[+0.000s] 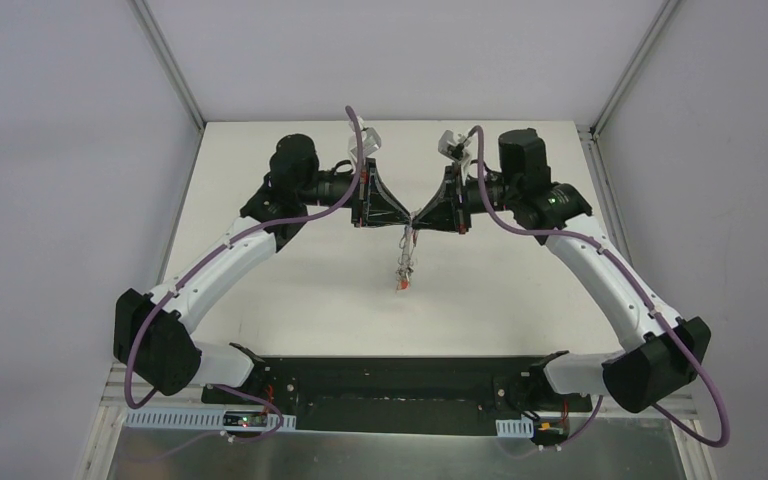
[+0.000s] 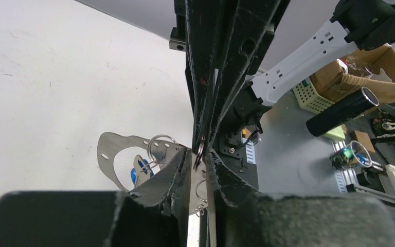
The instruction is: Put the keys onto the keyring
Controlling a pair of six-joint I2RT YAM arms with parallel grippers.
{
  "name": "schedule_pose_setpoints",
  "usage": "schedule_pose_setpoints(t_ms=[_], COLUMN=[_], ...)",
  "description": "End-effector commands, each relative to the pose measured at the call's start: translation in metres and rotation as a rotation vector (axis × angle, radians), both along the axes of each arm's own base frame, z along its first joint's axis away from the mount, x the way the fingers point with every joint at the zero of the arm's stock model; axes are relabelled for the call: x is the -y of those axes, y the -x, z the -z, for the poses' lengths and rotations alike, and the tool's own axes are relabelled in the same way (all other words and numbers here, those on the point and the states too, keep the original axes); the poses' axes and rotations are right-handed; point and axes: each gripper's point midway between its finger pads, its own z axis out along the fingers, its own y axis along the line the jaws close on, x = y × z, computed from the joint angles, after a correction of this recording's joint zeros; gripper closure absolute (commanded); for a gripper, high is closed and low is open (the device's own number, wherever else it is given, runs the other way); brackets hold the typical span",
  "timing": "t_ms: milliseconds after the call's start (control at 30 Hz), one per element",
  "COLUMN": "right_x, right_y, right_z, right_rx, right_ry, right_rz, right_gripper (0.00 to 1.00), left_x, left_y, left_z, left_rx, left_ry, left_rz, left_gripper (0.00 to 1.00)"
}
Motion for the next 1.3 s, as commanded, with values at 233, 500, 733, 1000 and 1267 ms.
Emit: schedule_pose_setpoints(t_ms=[233, 500, 733, 1000, 1267], right_x=[-0.014, -0.020, -0.024, -0.025, -0.026], right_y=[0.011, 0.011, 0.014, 0.015, 0.014], right_z=[0.012, 0.013, 0.013, 0.013, 0.014], right_rx=[0.114, 0.103, 0.087, 0.085, 0.079], right_ry=[0.139, 0.156, 0.147, 0.144, 0.142], right_rz=[-0.064, -0.081, -0.100, -0.107, -0.106], right_gripper=[1.00, 1.00, 1.00, 1.00, 1.00], left_x=[-0.018, -0.018, -0.014, -0.016, -0.018], left_y=[0.011, 0.020, 0.014, 0.016, 0.024], left_z=[-0.008, 0.006, 0.016, 0.025, 0.037], left_rx=[0.154, 0.144, 0.183, 0.232, 0.231], left_ry=[-0.129, -0.145, -0.172, -0.196, -0.224], left_rz=[0.025, 0.061, 0.047, 0.072, 0.115], left_gripper=[0.73, 0.81, 0.88, 0.81, 0.78])
